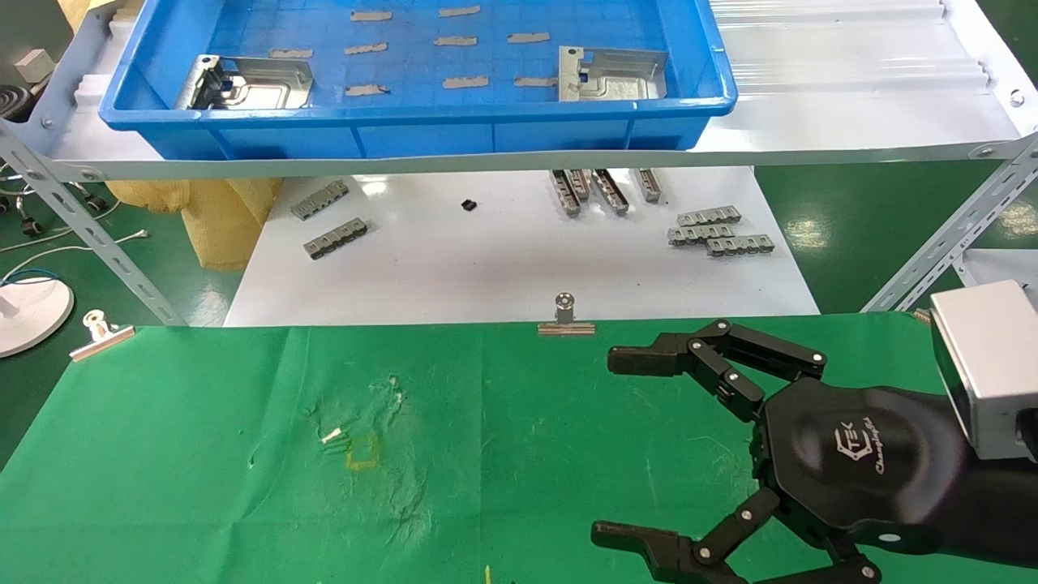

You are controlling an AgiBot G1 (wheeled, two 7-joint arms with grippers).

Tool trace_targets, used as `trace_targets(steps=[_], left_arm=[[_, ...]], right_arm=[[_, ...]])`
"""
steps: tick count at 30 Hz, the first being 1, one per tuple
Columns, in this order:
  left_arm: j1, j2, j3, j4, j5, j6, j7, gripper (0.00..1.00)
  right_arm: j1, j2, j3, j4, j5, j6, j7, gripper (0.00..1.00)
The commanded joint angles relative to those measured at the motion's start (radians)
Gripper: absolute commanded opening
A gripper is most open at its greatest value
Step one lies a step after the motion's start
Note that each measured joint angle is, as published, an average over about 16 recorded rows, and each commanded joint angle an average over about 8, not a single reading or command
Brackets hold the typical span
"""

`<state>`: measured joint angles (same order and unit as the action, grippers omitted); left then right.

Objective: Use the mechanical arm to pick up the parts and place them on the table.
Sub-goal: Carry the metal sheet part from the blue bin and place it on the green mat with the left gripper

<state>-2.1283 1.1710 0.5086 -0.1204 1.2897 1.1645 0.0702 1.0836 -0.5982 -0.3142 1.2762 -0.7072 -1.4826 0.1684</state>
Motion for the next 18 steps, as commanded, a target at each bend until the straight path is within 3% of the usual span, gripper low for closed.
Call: trace_targets(steps=[1,8,13,18], left_arm=[[0.005,-0.028,-0.011,-0.013,-0.020,0.095,0.033,0.00],[0.059,-0.123,-0.029,-0.086,-0.084,0.402,0.167,0.00],[0.149,-0.206,-0.002,-0.252,-0.159,0.443,0.236,0.00],[0.268,-0.329,0.059,-0.506,-0.305,0.442,0.229,0.00]], right_arm=[[0.000,0.000,0.000,0.000,0.000,0.000,0.000,1.00],[0.000,0.000,0.000,0.000,0.000,0.000,0.000,1.00],[0.000,0.000,0.000,0.000,0.000,0.000,0.000,1.00],[0.000,0.000,-0.001,0.000,0.000,0.000,0.000,1.00]])
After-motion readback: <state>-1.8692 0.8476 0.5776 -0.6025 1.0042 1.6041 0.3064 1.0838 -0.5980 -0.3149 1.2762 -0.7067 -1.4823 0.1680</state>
